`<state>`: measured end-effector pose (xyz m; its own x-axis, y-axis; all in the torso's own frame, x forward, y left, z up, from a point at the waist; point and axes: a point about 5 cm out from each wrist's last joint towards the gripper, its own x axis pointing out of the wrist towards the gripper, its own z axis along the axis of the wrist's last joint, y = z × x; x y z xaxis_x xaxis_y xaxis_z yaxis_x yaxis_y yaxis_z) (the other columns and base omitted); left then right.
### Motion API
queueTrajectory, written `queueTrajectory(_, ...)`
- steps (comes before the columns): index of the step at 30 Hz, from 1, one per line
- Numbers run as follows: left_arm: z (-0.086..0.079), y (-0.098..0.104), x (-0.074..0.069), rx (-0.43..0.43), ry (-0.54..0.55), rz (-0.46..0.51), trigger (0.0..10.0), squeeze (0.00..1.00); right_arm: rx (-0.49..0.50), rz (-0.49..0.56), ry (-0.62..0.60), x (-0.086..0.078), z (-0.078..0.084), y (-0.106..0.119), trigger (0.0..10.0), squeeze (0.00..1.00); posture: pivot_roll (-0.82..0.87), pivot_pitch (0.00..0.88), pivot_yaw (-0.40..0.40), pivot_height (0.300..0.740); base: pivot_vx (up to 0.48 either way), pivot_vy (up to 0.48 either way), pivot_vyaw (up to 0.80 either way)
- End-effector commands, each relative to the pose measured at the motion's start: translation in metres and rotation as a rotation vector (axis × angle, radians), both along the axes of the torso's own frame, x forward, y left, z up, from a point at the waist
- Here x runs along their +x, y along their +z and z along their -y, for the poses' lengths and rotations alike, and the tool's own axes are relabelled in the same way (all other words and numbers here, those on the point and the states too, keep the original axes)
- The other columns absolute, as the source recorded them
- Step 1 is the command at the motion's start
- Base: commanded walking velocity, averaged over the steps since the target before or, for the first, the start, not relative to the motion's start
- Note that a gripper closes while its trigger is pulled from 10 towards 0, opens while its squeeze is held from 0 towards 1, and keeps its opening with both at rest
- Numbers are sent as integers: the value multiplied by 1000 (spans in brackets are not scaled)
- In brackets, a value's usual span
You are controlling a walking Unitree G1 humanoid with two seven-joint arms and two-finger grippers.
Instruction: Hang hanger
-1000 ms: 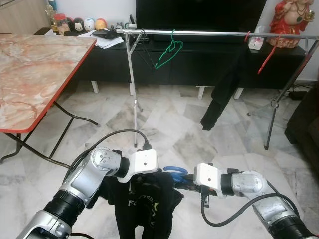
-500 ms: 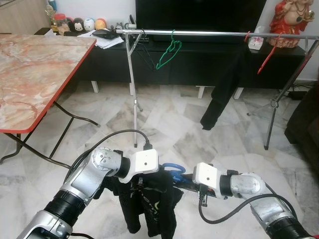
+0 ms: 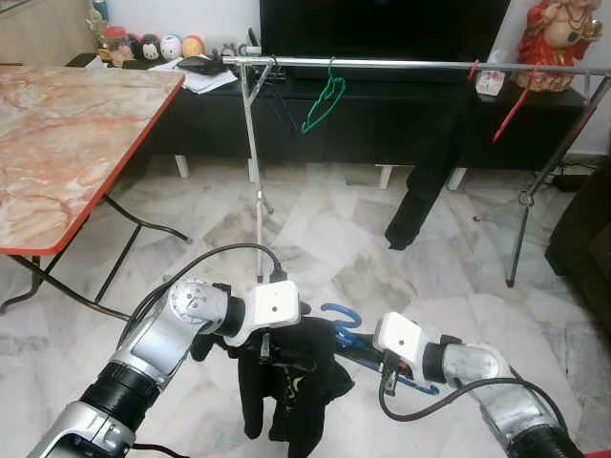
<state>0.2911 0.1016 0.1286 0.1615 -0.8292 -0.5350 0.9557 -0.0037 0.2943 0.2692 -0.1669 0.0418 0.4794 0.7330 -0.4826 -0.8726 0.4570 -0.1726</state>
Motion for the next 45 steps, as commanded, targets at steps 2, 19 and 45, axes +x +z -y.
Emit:
queueTrajectory(2, 1, 9, 2, -17, -3, 29, 10000, 1000, 70, 40, -73, 5, 4, 7, 0, 0, -58, 0, -51, 740, 0, 0, 0)
queueTrajectory(19, -3, 17, 16, -167, 203, 121, 10000, 1000, 119, 82, -558, 37, 20, 8, 0, 0, -63, 0, -52, 740, 0, 0, 0)
queueTrajectory(45, 23, -18, 41, -317, 620, 127, 10000, 0, 217, 202, -496, 71, -14, 69, 0, 0, -71, 0, -54, 740, 0, 0, 0)
